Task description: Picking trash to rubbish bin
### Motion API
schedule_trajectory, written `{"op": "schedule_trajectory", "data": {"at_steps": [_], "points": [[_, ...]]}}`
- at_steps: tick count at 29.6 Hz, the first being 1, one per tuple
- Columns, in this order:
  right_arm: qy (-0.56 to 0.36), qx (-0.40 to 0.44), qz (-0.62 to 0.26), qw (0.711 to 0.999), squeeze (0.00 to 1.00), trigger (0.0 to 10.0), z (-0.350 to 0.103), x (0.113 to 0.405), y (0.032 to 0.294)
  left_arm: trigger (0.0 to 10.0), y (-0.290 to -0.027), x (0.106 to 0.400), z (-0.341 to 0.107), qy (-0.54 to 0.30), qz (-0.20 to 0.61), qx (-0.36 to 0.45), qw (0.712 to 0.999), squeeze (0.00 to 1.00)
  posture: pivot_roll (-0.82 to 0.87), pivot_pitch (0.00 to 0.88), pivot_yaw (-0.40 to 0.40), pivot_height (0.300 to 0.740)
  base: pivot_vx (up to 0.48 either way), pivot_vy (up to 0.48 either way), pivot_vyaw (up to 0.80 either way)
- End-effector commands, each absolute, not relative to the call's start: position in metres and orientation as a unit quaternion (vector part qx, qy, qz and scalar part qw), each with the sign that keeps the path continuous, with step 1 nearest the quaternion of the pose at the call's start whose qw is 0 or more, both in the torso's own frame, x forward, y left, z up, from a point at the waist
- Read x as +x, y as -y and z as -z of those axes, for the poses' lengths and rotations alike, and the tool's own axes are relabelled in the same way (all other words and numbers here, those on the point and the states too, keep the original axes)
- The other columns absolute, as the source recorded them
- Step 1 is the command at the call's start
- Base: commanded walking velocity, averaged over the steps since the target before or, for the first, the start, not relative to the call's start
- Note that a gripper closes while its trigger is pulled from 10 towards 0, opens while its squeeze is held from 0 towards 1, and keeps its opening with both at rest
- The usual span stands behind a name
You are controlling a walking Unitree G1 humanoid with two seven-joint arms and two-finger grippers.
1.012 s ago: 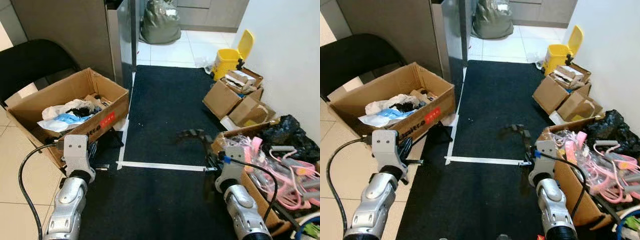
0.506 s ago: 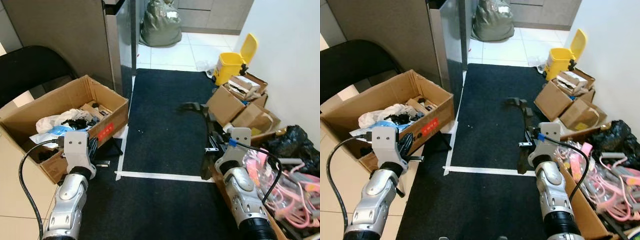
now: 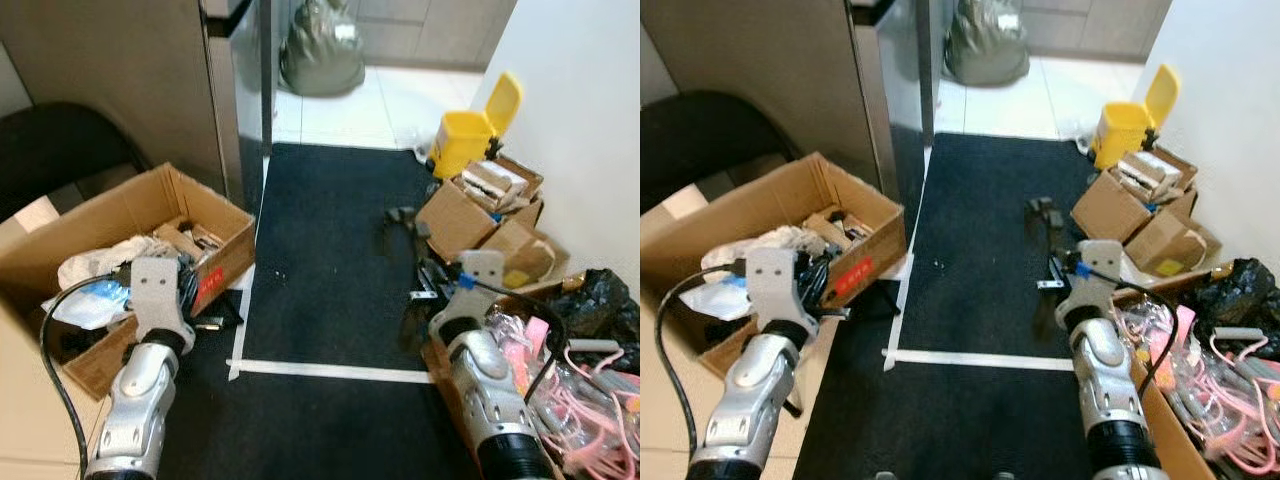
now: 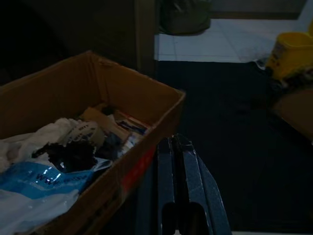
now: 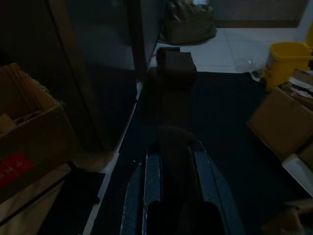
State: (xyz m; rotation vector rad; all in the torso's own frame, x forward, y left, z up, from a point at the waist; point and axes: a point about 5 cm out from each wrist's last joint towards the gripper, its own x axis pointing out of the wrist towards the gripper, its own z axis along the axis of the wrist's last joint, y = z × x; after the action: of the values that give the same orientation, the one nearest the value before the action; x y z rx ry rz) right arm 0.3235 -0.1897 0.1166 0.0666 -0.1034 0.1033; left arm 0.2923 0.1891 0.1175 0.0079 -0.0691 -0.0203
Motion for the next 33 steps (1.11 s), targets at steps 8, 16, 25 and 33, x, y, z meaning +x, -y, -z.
{"op": "schedule_trajectory", "data": {"at_steps": [8,16,25,33], "points": [[0.055,0.033,-0.060,0.996,0.00,10.0,-0.121,0.325,0.191,10.0,-0.187,0.293,-0.122,0.038,0.014,0.006,0.999,0.00,0.03,0.148,-0.025,0.740,0.326,0.000,0.80],[0.083,0.051,-0.076,0.992,0.00,10.0,-0.137,0.330,0.186,10.0,-0.185,0.295,-0.128,0.046,0.020,0.009,0.999,0.00,0.04,0.150,-0.023,0.740,0.327,0.000,0.80],[0.099,0.058,-0.085,0.990,0.00,10.0,-0.149,0.336,0.180,10.0,-0.184,0.296,-0.130,0.049,0.021,0.012,0.999,0.00,0.04,0.150,-0.025,0.740,0.328,0.000,0.80],[0.106,0.064,-0.087,0.988,0.00,10.0,-0.155,0.339,0.179,10.0,-0.184,0.296,-0.130,0.046,0.022,0.014,0.999,0.00,0.04,0.153,-0.025,0.740,0.324,0.000,0.70]]}}
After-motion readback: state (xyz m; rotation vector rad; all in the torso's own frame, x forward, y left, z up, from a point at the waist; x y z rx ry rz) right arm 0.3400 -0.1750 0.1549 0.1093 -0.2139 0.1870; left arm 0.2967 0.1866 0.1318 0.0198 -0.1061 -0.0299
